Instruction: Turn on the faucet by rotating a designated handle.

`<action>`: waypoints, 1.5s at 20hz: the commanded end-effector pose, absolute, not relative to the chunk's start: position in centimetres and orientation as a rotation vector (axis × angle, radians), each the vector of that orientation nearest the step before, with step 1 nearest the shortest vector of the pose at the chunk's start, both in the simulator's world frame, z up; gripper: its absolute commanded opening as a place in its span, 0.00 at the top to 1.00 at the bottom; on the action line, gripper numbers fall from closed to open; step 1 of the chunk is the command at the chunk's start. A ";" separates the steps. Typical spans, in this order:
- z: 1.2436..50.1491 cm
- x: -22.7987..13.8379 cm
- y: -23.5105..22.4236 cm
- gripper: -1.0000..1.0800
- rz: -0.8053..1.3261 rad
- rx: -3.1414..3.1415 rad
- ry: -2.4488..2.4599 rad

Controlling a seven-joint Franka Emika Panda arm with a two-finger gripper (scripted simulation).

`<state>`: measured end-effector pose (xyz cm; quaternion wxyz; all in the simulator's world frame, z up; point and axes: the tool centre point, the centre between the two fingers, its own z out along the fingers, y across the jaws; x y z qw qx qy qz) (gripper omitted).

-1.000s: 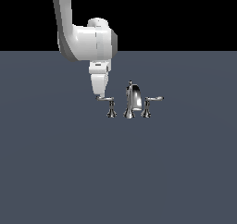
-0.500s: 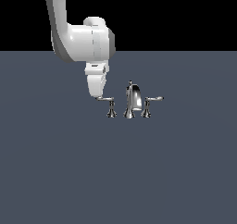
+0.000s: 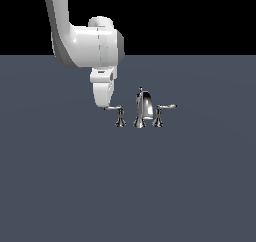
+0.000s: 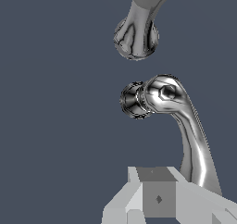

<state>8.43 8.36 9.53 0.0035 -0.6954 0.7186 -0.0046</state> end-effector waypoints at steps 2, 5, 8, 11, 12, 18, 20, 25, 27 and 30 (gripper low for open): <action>9.5 7.5 8.2 1.00 -0.010 -2.184 2.253; 9.5 6.6 8.0 1.00 -0.008 -2.186 2.252; 9.5 5.7 7.9 1.00 -0.006 -2.188 2.251; 9.5 4.8 7.7 1.00 -0.004 -2.191 2.249; 9.5 4.5 7.7 1.00 -0.004 -2.192 2.249; 9.5 3.6 8.0 1.00 0.000 -2.199 2.238; 9.5 3.2 7.2 1.00 0.000 -2.199 2.239; 9.5 2.2 5.0 1.00 0.000 -2.197 2.243; 9.5 1.8 4.2 1.00 0.000 -2.197 2.244; 9.5 1.2 2.8 1.00 0.000 -2.196 2.246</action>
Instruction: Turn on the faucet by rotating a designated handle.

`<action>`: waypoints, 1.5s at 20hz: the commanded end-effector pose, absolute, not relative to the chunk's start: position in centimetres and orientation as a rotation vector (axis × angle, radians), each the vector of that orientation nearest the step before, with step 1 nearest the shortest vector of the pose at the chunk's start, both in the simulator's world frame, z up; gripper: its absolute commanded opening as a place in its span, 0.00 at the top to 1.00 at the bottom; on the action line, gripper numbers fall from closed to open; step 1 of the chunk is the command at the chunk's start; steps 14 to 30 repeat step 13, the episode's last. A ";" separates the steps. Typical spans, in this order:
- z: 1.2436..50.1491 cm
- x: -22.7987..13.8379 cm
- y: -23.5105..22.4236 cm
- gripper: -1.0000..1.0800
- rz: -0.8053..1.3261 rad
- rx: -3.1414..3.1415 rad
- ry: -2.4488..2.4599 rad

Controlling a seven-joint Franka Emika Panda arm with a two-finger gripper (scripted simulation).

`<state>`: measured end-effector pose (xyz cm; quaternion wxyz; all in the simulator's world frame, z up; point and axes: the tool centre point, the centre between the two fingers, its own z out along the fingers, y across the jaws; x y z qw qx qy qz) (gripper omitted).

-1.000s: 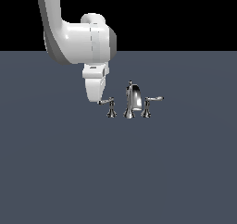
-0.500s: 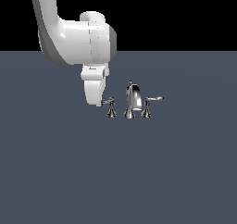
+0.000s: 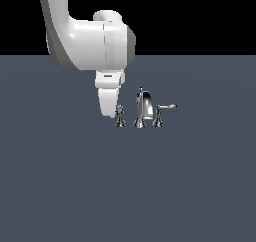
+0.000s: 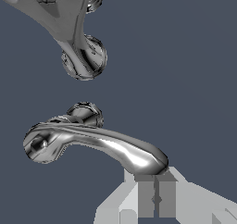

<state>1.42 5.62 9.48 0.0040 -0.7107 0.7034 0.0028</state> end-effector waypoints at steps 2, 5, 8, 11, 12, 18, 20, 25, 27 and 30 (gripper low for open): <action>9.5 1.3 5.4 1.00 0.009 -2.229 2.203; 9.5 1.9 3.3 1.00 0.007 -2.219 2.216; 9.5 2.4 1.2 1.00 0.004 -2.210 2.228; 9.5 3.0 -0.9 1.00 0.001 -2.201 2.241; 9.5 3.2 -1.6 1.00 0.000 -2.198 2.245; 9.5 3.2 -1.6 1.00 0.000 -2.198 2.245; 9.5 3.2 -1.6 1.00 0.000 -2.198 2.245; 9.5 3.2 -1.6 1.00 0.000 -2.198 2.245; 9.5 3.2 -1.6 1.00 0.000 -2.198 2.245; 9.5 3.2 -1.6 1.00 0.000 -2.198 2.245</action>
